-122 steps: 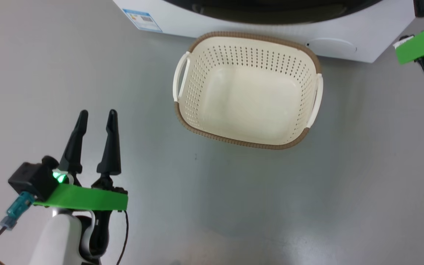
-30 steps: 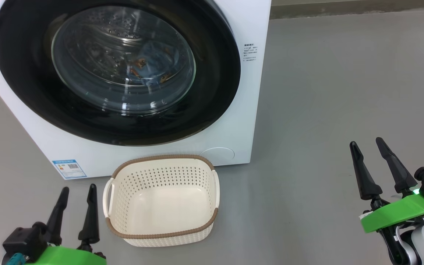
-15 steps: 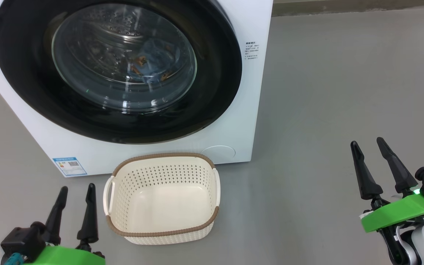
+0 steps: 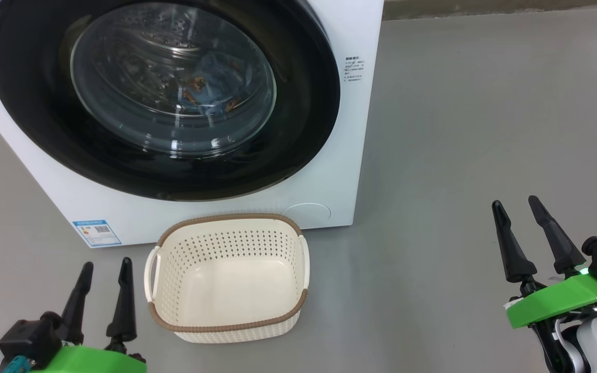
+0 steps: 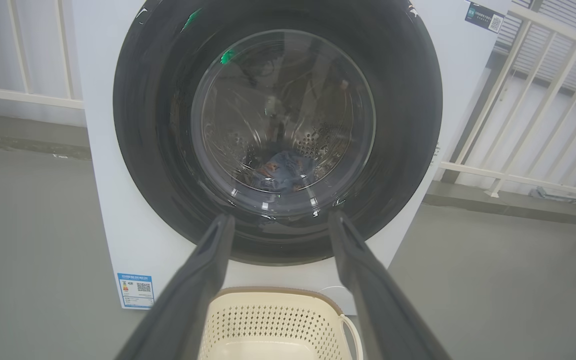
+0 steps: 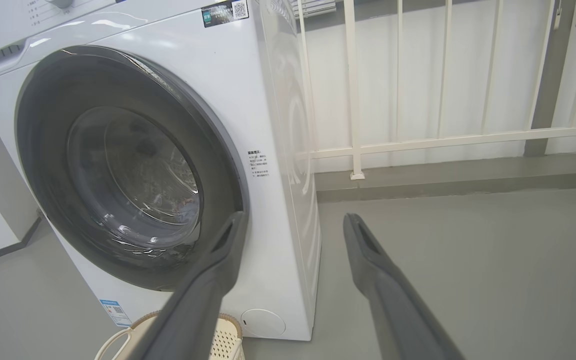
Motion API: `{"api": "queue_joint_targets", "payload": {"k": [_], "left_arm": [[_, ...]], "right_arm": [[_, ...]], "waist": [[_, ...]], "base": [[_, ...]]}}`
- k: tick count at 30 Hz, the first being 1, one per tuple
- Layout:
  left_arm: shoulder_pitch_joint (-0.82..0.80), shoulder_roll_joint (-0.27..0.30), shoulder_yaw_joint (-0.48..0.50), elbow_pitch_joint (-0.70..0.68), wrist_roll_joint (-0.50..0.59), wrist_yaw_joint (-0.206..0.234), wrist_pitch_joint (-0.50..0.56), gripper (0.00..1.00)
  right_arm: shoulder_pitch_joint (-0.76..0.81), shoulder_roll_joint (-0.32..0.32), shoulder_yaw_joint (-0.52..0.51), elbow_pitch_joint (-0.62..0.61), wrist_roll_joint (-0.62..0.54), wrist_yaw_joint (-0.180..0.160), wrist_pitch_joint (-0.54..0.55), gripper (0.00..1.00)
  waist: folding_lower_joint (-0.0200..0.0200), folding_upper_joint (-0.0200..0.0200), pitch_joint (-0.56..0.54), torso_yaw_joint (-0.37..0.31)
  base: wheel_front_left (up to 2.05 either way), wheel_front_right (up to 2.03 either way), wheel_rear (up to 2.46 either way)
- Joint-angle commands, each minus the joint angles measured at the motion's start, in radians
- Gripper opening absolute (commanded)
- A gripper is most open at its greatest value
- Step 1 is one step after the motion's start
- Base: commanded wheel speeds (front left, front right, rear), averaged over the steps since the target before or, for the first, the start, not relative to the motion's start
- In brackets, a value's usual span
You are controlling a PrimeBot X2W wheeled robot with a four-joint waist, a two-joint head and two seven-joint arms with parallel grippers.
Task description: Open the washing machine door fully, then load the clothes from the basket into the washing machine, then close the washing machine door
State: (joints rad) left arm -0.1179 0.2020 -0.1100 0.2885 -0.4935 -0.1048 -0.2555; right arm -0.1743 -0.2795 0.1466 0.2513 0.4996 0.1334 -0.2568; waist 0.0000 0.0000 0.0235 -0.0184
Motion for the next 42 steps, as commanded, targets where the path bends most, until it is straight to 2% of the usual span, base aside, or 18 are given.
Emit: {"api": "queue_joint_targets", "payload": {"k": [1,4,5,12,16,20,42], "left_arm": [[-0.023,0.026,0.032,-0.03,-0.006,0.003,-0.006,1.0],[-0.022,0.026,0.029,-0.031,-0.013,0.002,-0.005,1.0],[0.001,-0.001,-0.002,0.003,-0.01,0.0,0.0,0.0],[0.022,-0.029,-0.006,0.041,-0.033,-0.001,0.009,0.0],[0.023,-0.033,0.002,0.037,-0.068,-0.001,0.021,0.0],[0.022,-0.038,0.011,0.034,-0.112,-0.002,0.036,0.0],[0.02,-0.059,0.05,0.02,-0.298,-0.007,0.097,0.0]], "right_arm": [[-0.005,-0.011,0.01,-0.019,-0.005,-0.003,-0.005,1.0],[-0.006,-0.009,0.01,-0.018,-0.005,-0.003,-0.005,1.0],[0.001,0.005,0.001,0.004,0.0,0.0,0.0,0.0],[0.031,0.04,0.01,0.046,0.024,0.0,0.007,0.0],[0.033,0.046,0.002,0.043,0.06,0.0,0.019,0.0],[0.034,0.053,-0.009,0.042,0.105,0.0,0.033,0.0],[0.039,0.084,-0.054,0.033,0.292,-0.001,0.094,0.0]], "waist": [[0.0,0.0,0.0,0.0],[0.0,0.0,0.0,-0.002],[0.0,0.0,0.0,-0.001],[0.0002,0.0,0.0,-0.001],[0.0023,0.0,-0.003,0.0],[0.0002,0.0,-0.002,0.0],[0.0001,0.0,-0.005,0.004]], "base": [[0.0,0.0,0.0],[0.0,0.0,0.0],[0.0,0.0,0.0],[0.0,0.0,0.0],[0.0,0.0,0.0],[0.0,0.0,0.0],[0.0,0.0,0.0]]}}
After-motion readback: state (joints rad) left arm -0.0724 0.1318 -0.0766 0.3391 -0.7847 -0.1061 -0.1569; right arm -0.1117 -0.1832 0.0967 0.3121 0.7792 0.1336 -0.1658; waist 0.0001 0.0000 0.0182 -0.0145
